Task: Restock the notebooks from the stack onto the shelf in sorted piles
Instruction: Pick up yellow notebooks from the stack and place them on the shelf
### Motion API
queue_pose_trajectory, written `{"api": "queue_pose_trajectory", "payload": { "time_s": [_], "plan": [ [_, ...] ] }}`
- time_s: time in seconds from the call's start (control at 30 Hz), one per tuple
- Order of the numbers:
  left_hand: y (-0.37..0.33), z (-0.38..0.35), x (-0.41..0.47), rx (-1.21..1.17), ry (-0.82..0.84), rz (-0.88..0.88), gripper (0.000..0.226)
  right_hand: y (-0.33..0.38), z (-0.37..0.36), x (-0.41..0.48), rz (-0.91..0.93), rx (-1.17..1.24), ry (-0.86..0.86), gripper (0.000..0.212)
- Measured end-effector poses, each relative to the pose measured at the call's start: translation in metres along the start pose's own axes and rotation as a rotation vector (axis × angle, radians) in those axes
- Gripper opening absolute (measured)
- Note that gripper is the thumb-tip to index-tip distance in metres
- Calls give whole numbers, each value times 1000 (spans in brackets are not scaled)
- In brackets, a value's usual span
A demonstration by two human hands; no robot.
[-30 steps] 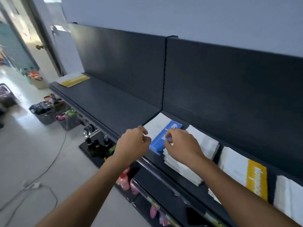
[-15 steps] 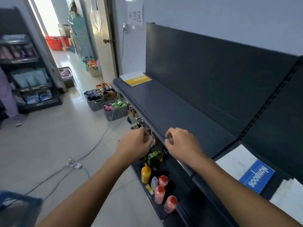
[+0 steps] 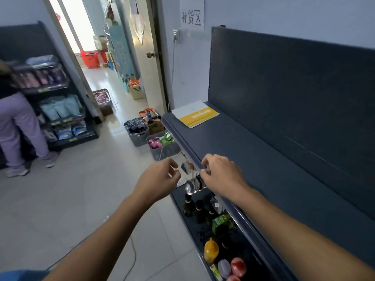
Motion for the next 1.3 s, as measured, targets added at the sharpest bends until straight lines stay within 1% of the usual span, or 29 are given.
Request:
{"api": "queue_pose_trajectory", "payload": {
  "time_s": [0.23, 0.37, 0.5, 0.67, 0.93, 1.03, 1.17, 1.3],
  "plan": [
    [51, 29, 92, -27, -51, -1, 25, 19, -24, 104, 5, -5, 31, 18],
    [74, 37, 149, -27, -29, -51, 25, 27, -38, 158, -28, -11, 34, 19],
    [92, 45, 206, -42, -23, -137, 22, 37, -49, 205, -88, -21, 17, 26],
    [112, 45, 270, -61, 66, -252, 23, 33, -59, 251, -240, -34, -11, 25],
    [113, 24, 357, -66, 193, -357, 23, 0, -69, 301, -473, -34, -62, 26],
    [103, 8, 391, -71, 224, -395, 25, -22, -77, 319, -543, -22, -69, 28],
    [88, -21, 434, -66, 271, -425, 26, -57, -79, 335, -636, 24, -139, 27],
    [67, -53, 466, -64, 336, -468, 25, -89, -80, 344, -735, 27, -145, 29]
  ]
}}
Point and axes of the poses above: each hand's wrist, its own x-axis towards the middle knuckle, its own z-axis out of the back of the hand, y = z × x, the point moved 10 cm from there along x, towards the middle knuckle
